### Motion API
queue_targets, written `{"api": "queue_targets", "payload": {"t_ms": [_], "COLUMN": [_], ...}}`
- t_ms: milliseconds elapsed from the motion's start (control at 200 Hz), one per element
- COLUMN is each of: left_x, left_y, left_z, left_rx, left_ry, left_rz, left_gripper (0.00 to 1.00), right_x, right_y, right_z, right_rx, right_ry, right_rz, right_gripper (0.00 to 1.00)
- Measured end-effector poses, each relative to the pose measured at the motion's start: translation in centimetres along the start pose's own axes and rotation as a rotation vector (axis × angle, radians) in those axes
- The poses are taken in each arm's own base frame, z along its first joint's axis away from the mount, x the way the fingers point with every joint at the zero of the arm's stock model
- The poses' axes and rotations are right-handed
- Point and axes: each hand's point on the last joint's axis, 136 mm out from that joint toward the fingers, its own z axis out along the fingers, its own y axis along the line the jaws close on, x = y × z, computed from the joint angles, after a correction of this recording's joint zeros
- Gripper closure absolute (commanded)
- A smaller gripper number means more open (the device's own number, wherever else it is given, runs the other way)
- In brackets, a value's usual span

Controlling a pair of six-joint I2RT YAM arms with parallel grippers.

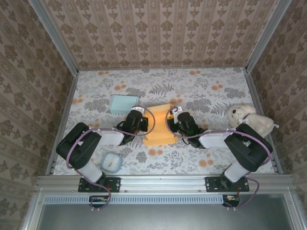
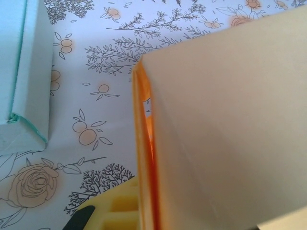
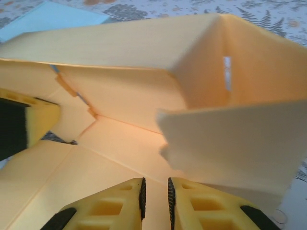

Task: Fold the paper box

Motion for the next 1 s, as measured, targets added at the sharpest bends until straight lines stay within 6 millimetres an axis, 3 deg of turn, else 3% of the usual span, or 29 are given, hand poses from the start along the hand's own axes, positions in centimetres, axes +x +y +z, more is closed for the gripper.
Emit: {"api": "queue_targets", "payload": {"t_ms": [185, 255, 520, 735, 880, 1000], "left_x": [-0.2, -0.2, -1.2, -0.3, -0.3, -0.3], "left_y": [-0.1, -0.1, -0.8, -0.7, -0.8, -1.3], "left_z": [0.2, 0.2, 0.3, 0.6, 0.6, 0.6], "left_rx": [-0.008, -0.007, 0.017, 0.014, 0.022, 0.052], "left_ry": [0.003, 0.003, -0.017, 0.013, 0.013, 0.019], "left_rz": [0.0, -0.006, -0.018, -0.003, 0.005, 0.026], "left_gripper": [1.0, 1.0, 1.0, 1.0, 1.0, 1.0], "right_x": [-0.9, -1.7, -3.8, -6.7, -6.2, -4.2], "right_y": [0.6, 0.7, 0.0, -1.9, -4.1, -6.6], "right_z": [-0.9, -1.8, -7.0, -11.5, -11.9, -10.5], "right_rx": [-0.026, -0.029, -0.007, 0.044, 0.106, 0.169], "right_ry": [-0.011, -0.023, -0.039, -0.194, -0.2, -0.134], "right_rz": [0.014, 0.026, 0.009, 0.026, 0.027, 0.04], "right_gripper": [0.72, 0.66, 0.51, 0.46, 0.43, 0.42]}}
